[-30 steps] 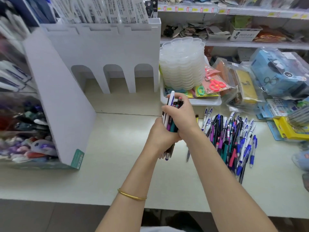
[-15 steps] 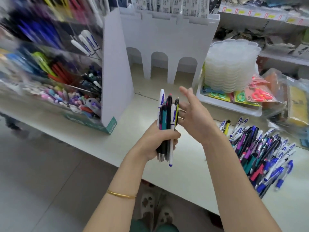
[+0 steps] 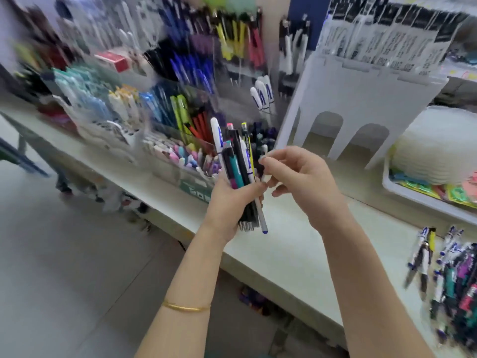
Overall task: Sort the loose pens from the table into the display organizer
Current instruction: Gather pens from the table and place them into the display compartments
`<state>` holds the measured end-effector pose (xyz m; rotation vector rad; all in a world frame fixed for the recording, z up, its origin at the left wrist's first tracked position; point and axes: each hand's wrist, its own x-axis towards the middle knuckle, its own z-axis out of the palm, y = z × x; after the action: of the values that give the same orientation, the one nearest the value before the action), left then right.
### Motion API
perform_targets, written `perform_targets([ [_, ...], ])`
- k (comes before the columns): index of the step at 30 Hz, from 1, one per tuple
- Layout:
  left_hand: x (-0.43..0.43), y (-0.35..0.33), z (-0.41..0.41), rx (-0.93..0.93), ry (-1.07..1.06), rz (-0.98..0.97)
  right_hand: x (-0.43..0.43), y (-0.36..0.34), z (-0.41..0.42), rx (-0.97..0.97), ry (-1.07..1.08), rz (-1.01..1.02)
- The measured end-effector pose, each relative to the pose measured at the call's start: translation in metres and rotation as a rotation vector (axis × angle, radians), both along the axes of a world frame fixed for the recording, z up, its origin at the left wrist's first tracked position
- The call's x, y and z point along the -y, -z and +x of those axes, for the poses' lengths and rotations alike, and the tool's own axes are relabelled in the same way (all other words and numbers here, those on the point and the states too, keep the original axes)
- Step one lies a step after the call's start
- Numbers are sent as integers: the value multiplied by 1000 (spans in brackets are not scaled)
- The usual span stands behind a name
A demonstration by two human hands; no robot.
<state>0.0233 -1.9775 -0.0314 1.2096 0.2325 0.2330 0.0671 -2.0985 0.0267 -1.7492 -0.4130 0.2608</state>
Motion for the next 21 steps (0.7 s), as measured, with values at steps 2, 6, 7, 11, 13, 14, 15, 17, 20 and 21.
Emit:
perform_targets([
  [2, -38, -5, 0, 47, 42, 48, -46, -4, -1, 93, 17, -59],
  [6, -109, -12, 3, 36, 79, 82, -120, -6, 2, 211, 64, -202],
  [7, -124, -13, 5, 20, 101, 96, -132, -7, 1, 213, 66, -221],
  [11, -160, -19, 16, -33, 199, 91, -160, -14, 3, 230, 5, -202],
  [13, -168, -22, 24, -42, 242, 75, -163, -18, 12, 163, -34, -194],
  [14, -169, -23, 28, -47, 258, 71, -162, -20, 17, 129, -53, -196],
  [15, -171, -24, 32, -52, 272, 78, -161, -22, 22, 110, -67, -202],
  [17, -172, -26, 39, -57, 312, 94, -157, -26, 31, 101, -83, -214],
  [20, -171, -28, 51, -35, 393, 130, -150, -30, 43, 55, -82, -187],
  [21, -170, -29, 55, -37, 405, 144, -147, -30, 47, 30, -81, -162],
])
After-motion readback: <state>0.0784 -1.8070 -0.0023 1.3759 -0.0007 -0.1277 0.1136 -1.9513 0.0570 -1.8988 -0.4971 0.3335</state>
